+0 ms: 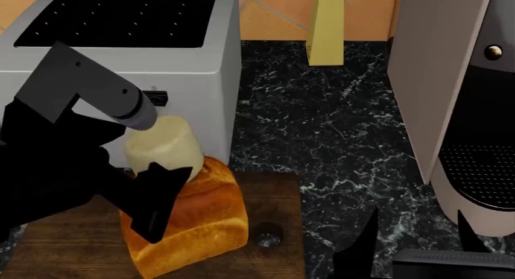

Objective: Pick up the wedge of cheese and place it on the slice of bread to prepare a simple cheese on bread dish.

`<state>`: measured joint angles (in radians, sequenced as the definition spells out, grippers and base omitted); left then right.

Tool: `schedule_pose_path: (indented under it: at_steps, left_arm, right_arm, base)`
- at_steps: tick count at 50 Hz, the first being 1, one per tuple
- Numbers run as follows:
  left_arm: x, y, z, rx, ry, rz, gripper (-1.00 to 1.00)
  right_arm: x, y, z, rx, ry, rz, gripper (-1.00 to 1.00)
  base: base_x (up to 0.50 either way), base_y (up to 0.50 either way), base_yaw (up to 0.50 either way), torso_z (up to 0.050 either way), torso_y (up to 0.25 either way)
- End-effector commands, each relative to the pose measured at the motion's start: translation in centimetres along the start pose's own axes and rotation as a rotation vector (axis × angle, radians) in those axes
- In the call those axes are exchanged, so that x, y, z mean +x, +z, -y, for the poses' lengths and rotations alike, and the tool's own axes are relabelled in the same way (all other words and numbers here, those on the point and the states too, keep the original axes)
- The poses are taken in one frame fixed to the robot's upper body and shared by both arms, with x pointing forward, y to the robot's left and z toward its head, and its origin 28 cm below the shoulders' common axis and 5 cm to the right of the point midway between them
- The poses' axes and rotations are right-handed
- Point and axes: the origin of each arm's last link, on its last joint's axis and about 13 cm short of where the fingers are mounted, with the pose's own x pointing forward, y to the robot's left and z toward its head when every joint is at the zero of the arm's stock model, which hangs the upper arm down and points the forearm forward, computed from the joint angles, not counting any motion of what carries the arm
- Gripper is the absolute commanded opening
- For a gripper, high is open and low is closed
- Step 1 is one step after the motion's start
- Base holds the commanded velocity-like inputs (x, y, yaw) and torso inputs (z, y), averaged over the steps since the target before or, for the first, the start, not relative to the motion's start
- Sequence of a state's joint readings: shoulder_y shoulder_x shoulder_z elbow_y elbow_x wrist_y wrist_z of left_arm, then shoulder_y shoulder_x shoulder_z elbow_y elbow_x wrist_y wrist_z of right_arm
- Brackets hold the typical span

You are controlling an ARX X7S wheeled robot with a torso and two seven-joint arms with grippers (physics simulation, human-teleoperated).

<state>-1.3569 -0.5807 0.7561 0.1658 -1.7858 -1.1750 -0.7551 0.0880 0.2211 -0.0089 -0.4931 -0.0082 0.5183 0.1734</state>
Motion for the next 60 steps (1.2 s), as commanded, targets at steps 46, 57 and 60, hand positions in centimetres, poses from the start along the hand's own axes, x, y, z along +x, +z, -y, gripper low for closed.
schedule_pose_path:
  at_steps: [46, 57, 60]
  left_arm:
    - [-8.0, 1.4, 0.7, -0.095, 0.063, 0.169, 1.00]
    - [-11.1, 1.2, 1.1, -0.151, 0.228, 0.276, 1.00]
    - [-11.7, 1.1, 0.9, -0.134, 0.316, 0.303, 1.00]
  right_arm:
    - [-0.1, 0.3, 0.1, 0.000, -0.006, 0.015, 1.00]
    - [-0.1, 0.4, 0.1, 0.011, -0.007, 0.009, 1.00]
    - [-0.1, 0.2, 0.0, 0.006, -0.003, 0.007, 1.00]
  base:
    - [0.00, 0.00, 0.00, 0.000, 0.000]
    - [0.00, 0.00, 0.00, 0.000, 0.000]
    - [0.00, 0.00, 0.00, 0.000, 0.000]
